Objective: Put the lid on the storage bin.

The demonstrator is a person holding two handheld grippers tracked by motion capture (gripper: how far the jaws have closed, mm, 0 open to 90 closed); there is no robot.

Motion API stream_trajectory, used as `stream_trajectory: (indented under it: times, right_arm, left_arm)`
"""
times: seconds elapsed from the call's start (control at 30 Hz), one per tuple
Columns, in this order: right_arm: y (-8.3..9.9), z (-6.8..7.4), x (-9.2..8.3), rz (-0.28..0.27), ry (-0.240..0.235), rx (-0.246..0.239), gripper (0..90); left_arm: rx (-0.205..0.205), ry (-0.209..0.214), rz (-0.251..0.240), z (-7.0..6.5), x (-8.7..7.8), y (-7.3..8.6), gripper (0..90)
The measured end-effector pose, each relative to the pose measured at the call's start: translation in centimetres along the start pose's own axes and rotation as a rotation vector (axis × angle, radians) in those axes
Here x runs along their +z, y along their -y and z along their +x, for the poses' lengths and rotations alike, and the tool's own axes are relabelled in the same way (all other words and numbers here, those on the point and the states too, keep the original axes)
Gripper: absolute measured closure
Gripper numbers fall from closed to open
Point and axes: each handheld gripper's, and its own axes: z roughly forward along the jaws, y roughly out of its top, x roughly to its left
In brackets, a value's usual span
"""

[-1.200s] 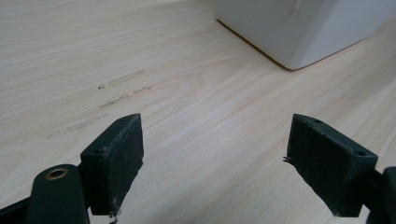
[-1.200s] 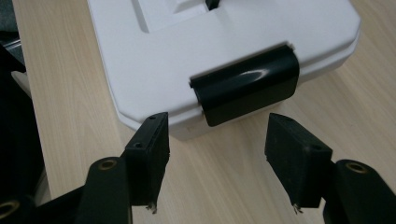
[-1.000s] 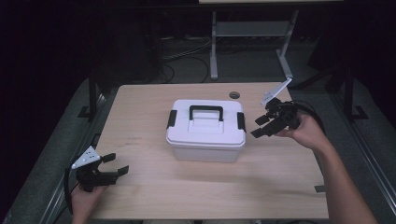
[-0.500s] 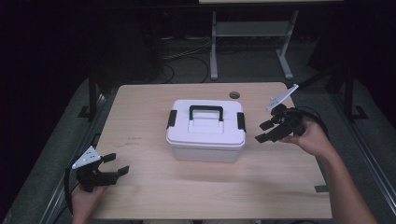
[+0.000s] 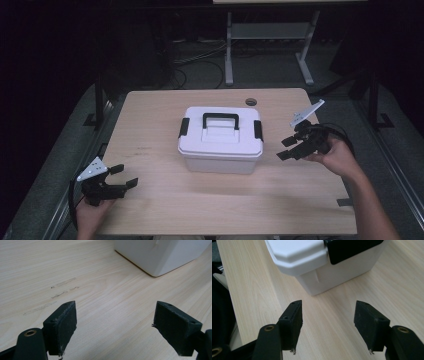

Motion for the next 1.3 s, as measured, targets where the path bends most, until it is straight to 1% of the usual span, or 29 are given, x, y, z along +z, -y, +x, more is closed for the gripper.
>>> stream_trajectory:
  times: [0.07,0.13,0.23,0.27,0.43,0.47,0.53,0.73,0.83,0.87,1.13,1.2,1.3]
  right_arm:
    - [0.2,0.0,0.0,0.003,0.001,-0.003,39.3]
    - [0.7,0.0,0.2,0.000,-0.004,0.009,39.3]
    - [1.1,0.0,0.2,-0.002,-0.004,0.013,39.3]
    - [1.4,0.1,0.2,0.000,-0.004,0.022,39.3]
    - [1.9,0.0,0.3,-0.004,0.001,0.021,39.3]
    - [2.2,0.0,0.3,-0.005,0.000,0.029,39.3]
    - [2.3,0.0,0.3,-0.005,0.000,0.031,39.3]
    - [3.3,0.1,0.9,-0.010,-0.005,0.043,39.3]
    - [3.6,0.2,1.1,-0.011,-0.005,0.040,39.2]
    - [4.0,0.2,1.3,-0.010,-0.010,0.050,39.2]
    - [5.1,0.2,1.4,-0.010,-0.009,0.067,39.2]
    - [5.6,0.3,1.5,-0.012,-0.012,0.083,38.9]
    - [5.9,0.3,1.6,-0.014,-0.013,0.088,38.8]
  left_arm:
    - [0.000,0.000,-0.002,0.0,0.0,0.0,18.0]
    - [0.001,0.000,-0.002,-0.1,0.0,0.0,18.0]
    - [-0.003,0.000,-0.002,-0.1,0.0,0.0,18.0]
    - [-0.006,0.000,-0.001,0.0,0.1,0.0,18.0]
    - [-0.001,-0.001,-0.002,0.0,0.1,0.0,17.9]
    - [-0.002,-0.002,-0.003,0.0,0.1,0.0,17.9]
    - [-0.001,-0.001,-0.002,0.0,0.0,0.0,17.9]
    - [-0.004,-0.005,-0.003,0.0,-0.1,0.1,17.6]
    - [-0.003,-0.005,-0.003,-0.1,-0.1,0.1,17.6]
    - [-0.003,-0.004,0.001,-0.1,-0.1,0.1,17.6]
    - [0.003,-0.002,0.006,-0.1,0.0,0.1,17.6]
    - [0.000,-0.003,0.004,-0.1,0.0,0.1,17.6]
    - [0.001,-0.002,0.005,-0.1,0.0,0.1,17.6]
